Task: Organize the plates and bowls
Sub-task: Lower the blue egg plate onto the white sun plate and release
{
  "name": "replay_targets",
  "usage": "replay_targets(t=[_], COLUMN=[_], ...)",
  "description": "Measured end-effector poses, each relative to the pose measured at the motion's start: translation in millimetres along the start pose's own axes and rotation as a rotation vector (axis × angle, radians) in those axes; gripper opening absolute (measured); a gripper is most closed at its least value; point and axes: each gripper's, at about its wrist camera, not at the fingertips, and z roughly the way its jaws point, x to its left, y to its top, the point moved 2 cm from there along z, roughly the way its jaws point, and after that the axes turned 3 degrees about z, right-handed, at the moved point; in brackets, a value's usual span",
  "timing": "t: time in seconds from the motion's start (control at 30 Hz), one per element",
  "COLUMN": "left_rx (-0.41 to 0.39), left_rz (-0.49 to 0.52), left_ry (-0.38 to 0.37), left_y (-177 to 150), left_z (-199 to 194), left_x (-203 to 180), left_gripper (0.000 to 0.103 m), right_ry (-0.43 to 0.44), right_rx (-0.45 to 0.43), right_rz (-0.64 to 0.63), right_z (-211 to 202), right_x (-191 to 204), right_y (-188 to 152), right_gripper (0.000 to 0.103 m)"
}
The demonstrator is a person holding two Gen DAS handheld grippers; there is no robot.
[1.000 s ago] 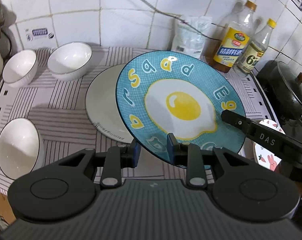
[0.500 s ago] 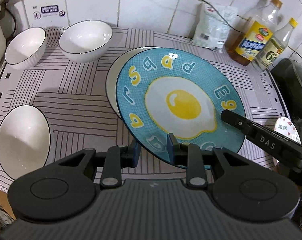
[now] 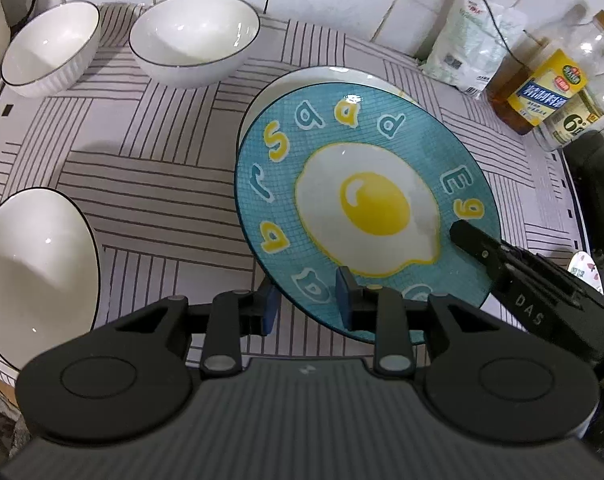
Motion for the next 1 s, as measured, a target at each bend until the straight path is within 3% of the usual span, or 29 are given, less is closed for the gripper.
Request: replay_targets(t=[0.17,0.7,1.0], left_rx=[0.012,0.062,0.107], left_rz=[0.011,-0.026,-0.045], left_ry=[0.009,0.030,0.065], left_y=[4.0,16.5,26.1], left_z=[5.7,20.3,27.6], left_x=[-1.1,-0.8,-3.7], left_gripper=[0.029,0.031,0.032], right_ry=[-0.062,-0.147,-0.265], right_rx=[0.010,0.005,-0.021], right_rz=[-0.062,-0.125,-0.185], right_z=[7.9,17.9,26.0], right_x=[7.8,16.5,30.2], right_y=[-1.9,0.7,-3.6], right_gripper=[0.023,0.029,0.036])
